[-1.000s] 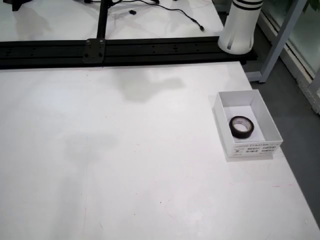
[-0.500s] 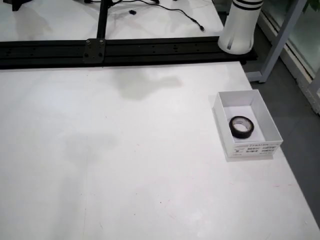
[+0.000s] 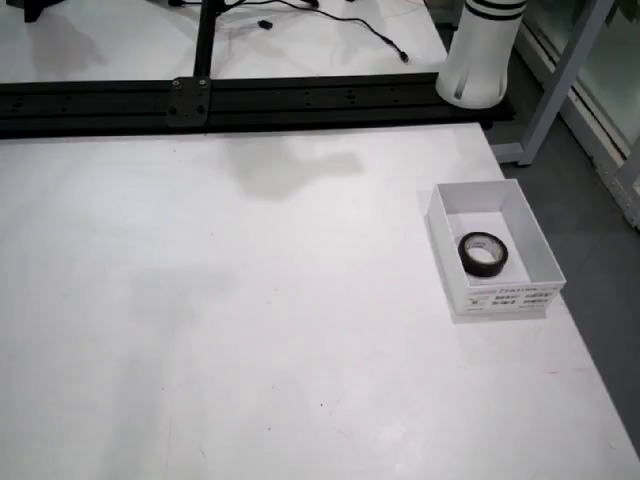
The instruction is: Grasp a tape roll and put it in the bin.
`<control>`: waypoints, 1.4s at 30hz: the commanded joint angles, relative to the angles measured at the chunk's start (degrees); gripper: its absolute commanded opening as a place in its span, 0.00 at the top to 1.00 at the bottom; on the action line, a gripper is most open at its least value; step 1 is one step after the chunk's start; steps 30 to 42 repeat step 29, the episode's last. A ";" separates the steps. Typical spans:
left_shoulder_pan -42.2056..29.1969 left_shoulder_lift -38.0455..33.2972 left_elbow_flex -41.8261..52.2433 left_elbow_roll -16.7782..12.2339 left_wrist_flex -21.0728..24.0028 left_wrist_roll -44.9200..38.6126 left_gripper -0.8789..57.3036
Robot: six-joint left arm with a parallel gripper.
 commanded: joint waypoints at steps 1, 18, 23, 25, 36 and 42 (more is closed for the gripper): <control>1.86 0.00 0.00 0.00 0.00 0.05 0.98; 0.10 0.00 0.00 0.00 0.00 0.05 0.98; -0.34 0.00 0.00 0.00 0.00 0.05 0.98; -0.42 0.00 0.00 0.00 0.00 0.05 0.98; -0.42 0.00 0.00 0.00 0.00 0.05 0.98; -0.42 0.00 0.00 0.00 0.00 0.05 0.98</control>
